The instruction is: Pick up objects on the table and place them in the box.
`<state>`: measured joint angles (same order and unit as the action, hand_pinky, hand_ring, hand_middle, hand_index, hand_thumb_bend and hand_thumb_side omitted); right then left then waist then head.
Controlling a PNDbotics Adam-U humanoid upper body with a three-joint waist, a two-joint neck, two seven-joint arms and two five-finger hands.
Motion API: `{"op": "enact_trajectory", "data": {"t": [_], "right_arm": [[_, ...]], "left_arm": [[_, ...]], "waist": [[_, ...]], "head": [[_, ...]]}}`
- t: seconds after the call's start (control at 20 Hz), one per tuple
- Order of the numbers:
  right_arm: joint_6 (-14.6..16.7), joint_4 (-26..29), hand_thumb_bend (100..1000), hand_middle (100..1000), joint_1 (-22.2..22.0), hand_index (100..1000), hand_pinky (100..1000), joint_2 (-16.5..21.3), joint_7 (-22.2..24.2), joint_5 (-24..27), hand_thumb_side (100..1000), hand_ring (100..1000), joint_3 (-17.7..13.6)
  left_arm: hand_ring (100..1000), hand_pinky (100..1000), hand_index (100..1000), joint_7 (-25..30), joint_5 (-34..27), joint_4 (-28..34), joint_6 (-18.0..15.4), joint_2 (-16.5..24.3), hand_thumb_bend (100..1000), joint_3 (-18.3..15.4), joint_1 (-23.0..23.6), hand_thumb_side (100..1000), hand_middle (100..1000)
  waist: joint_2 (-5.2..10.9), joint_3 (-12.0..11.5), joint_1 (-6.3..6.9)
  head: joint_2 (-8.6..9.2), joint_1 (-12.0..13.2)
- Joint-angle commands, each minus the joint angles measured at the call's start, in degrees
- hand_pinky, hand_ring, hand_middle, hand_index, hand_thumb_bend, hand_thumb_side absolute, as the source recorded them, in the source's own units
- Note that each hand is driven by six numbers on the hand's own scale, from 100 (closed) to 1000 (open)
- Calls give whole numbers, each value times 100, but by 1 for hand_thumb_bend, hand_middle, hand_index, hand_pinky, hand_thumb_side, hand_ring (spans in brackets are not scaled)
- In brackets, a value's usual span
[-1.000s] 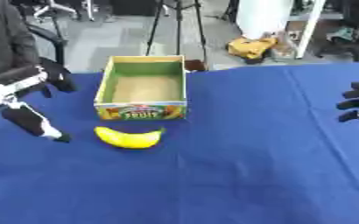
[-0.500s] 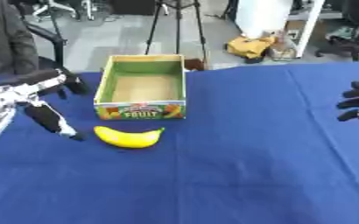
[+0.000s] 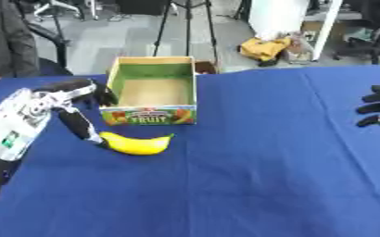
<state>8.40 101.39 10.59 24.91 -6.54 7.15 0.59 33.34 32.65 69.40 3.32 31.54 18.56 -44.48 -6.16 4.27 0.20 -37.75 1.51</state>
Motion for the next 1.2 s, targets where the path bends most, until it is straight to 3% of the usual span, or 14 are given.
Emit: {"op": "enact_trajectory", "data": {"t": [0.05, 0.45, 1.2], "right_arm": [[7, 66, 100, 630, 76, 775, 502, 86, 21, 52, 735, 619, -16], [5, 65, 100, 630, 93, 776, 503, 65, 48, 60, 737, 619, 6], [9, 50, 100, 629, 90, 776, 503, 28, 69, 66, 739, 619, 18]], "left_arm": [[740, 661, 760, 33, 255, -303, -123, -114, 837, -15, -215, 100, 635], [711, 645, 739, -17, 709, -773, -362, -472, 805, -2, -368, 104, 611], [706, 638, 721, -271, 1003, -1307, -447, -798, 721, -140, -402, 100, 605]], "waist": [[88, 21, -6], [79, 64, -4], [48, 113, 15]], "head": [[-35, 10], [-52, 43], [-52, 100]]}}
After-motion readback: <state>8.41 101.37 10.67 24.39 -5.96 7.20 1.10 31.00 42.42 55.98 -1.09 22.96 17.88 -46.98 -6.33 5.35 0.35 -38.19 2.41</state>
